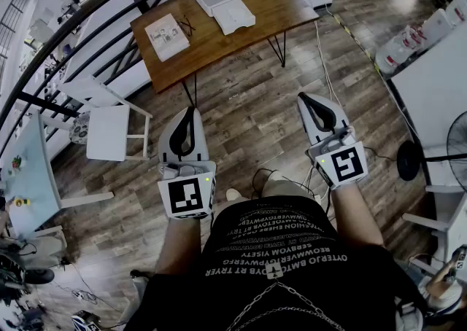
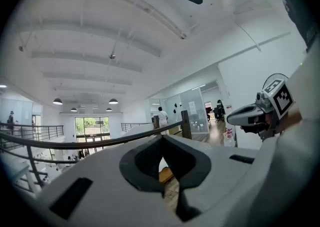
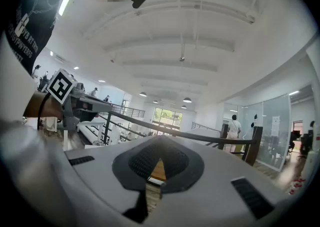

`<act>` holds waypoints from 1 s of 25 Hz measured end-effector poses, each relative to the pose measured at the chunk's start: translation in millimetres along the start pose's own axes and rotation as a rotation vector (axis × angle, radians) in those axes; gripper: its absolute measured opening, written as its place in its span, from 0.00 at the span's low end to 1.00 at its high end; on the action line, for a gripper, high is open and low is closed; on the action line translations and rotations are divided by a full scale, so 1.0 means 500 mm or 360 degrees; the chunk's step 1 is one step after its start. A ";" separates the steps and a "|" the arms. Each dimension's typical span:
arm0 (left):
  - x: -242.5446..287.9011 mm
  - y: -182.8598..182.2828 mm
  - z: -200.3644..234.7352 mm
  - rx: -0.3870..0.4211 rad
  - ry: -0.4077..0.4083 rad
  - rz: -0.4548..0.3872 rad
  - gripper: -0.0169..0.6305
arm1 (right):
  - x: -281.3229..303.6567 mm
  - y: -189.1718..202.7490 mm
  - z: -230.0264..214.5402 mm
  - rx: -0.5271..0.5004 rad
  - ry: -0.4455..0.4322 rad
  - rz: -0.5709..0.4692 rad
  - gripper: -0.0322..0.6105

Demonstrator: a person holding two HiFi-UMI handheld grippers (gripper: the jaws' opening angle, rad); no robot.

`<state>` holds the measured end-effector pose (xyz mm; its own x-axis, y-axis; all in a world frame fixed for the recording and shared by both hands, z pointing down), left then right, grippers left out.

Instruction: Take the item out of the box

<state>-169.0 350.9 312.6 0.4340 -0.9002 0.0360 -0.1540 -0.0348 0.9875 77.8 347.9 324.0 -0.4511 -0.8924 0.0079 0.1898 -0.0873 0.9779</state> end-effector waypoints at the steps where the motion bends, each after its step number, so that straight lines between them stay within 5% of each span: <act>1: 0.009 0.000 -0.010 -0.0012 -0.0005 0.0006 0.04 | -0.001 0.007 -0.011 -0.0006 -0.0012 0.0019 0.05; 13: 0.095 -0.029 -0.105 -0.0005 -0.0138 -0.0040 0.04 | 0.027 0.061 -0.149 0.0031 -0.0097 0.0032 0.05; 18: 0.116 -0.047 -0.140 0.0046 -0.0221 -0.0046 0.04 | 0.025 0.074 -0.197 0.0062 -0.0183 0.0037 0.17; 25: 0.137 -0.046 -0.185 0.0089 -0.0170 0.0012 0.04 | 0.017 0.108 -0.218 0.0109 -0.0277 0.0103 0.33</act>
<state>-53.9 330.2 306.4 0.3362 -0.9415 0.0238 -0.2076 -0.0495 0.9770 179.2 287.4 354.1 -0.5849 -0.8048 0.1011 0.1659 0.0033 0.9861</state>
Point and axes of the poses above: the fingertips, and each gripper's own axes: x forward along the fingers, z to its left, y out of its underside, the point moved 5 cm from there along -x, backward along the fingers, and after that the axes turned 5 degrees about y, right-handed, at the moved point
